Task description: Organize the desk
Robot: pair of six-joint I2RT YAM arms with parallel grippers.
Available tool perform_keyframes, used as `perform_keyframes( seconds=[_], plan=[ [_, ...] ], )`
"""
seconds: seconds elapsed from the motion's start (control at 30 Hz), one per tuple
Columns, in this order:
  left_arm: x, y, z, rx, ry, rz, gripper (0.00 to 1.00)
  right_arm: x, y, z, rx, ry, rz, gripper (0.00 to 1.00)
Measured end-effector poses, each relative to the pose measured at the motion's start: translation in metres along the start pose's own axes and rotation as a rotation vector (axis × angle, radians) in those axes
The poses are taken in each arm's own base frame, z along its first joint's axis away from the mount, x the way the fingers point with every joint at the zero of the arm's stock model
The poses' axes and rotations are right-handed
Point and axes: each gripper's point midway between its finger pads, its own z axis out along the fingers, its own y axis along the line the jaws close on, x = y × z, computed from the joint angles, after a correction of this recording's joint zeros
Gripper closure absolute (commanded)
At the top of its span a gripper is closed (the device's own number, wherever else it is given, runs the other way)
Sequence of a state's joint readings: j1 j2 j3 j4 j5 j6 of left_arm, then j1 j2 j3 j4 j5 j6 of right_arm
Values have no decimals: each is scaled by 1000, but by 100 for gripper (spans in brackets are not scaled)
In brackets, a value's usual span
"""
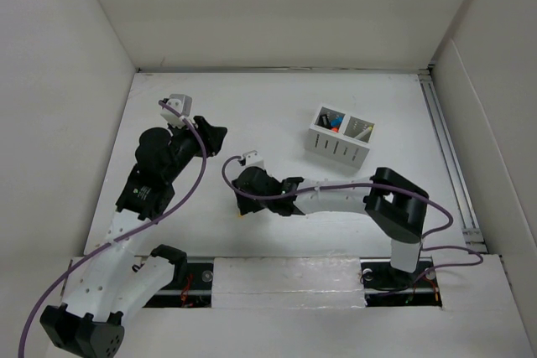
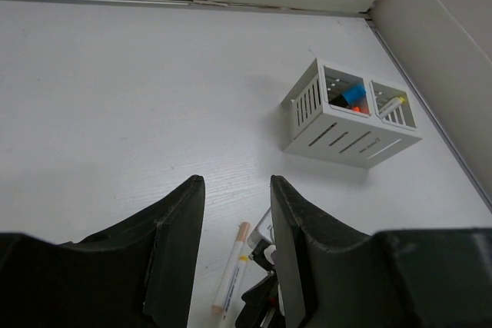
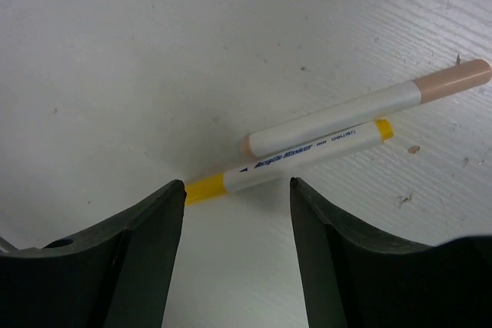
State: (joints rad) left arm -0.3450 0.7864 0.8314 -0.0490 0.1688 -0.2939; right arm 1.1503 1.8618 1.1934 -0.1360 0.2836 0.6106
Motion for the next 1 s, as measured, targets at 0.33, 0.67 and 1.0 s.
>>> perform_keyframes(
  seconds=[0.33,0.67,1.0],
  plan=[
    [2,1,2,-1,8,-1,64,9,1,14,66,29,-43,40],
    [2,1,2,-2,8,-1,64,11,-9,16,133,21,-53,50],
    [2,0,2,1,9,-1,64,25,-44,6,252,18,-60,51]
  ],
)
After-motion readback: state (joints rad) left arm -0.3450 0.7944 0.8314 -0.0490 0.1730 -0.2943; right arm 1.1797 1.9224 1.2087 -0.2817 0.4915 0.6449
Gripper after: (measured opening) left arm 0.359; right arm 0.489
